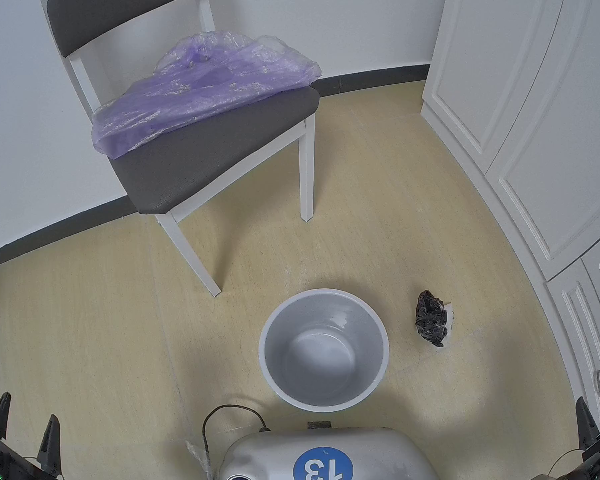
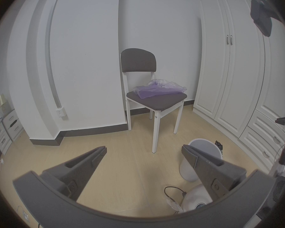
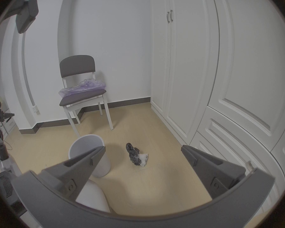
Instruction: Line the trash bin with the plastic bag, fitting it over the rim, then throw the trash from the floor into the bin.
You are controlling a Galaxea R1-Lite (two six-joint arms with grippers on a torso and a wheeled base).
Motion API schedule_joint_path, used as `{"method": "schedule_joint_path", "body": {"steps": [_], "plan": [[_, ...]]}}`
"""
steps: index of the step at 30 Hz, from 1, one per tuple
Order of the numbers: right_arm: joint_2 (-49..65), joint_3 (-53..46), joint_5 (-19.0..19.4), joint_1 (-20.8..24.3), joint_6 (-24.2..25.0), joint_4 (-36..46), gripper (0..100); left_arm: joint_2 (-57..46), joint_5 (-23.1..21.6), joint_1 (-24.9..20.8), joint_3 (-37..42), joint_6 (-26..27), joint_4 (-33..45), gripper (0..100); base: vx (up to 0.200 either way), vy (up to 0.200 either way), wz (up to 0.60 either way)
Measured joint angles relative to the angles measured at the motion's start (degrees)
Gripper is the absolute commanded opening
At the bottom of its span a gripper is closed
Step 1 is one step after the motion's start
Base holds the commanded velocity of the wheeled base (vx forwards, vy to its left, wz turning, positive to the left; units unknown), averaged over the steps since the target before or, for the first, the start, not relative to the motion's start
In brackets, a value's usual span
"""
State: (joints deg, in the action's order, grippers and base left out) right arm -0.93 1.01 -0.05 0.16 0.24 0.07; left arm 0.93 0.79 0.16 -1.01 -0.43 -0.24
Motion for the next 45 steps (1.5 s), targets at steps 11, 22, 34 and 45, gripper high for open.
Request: {"method": "schedule_joint_path", "body": {"steps": [11, 22, 34, 45], "plan": [[0.0, 0.0, 0.3, 0.0, -3.4, -0.1, 100, 0.0, -2.5, 0.0, 0.0, 1.7, -1.7, 100, 0.0, 0.0, 0.0], [-0.4, 6.3, 2.8, 0.0, 5.1, -4.0, 100, 2.2, -6.9, -0.8, -10.7, -6.8, -5.2, 100, 0.0, 0.0, 0.0], [-17.4, 24.3, 3.0, -0.2, 3.3, -2.1, 100, 19.2, -7.7, -1.3, -22.5, -0.7, -7.0, 100, 0.0, 0.0, 0.0], [-34.7, 35.9, 1.8, -0.3, -1.1, -2.6, 100, 41.3, -7.8, -1.5, -32.8, 8.9, -15.7, 100, 0.0, 0.0, 0.0]]}}
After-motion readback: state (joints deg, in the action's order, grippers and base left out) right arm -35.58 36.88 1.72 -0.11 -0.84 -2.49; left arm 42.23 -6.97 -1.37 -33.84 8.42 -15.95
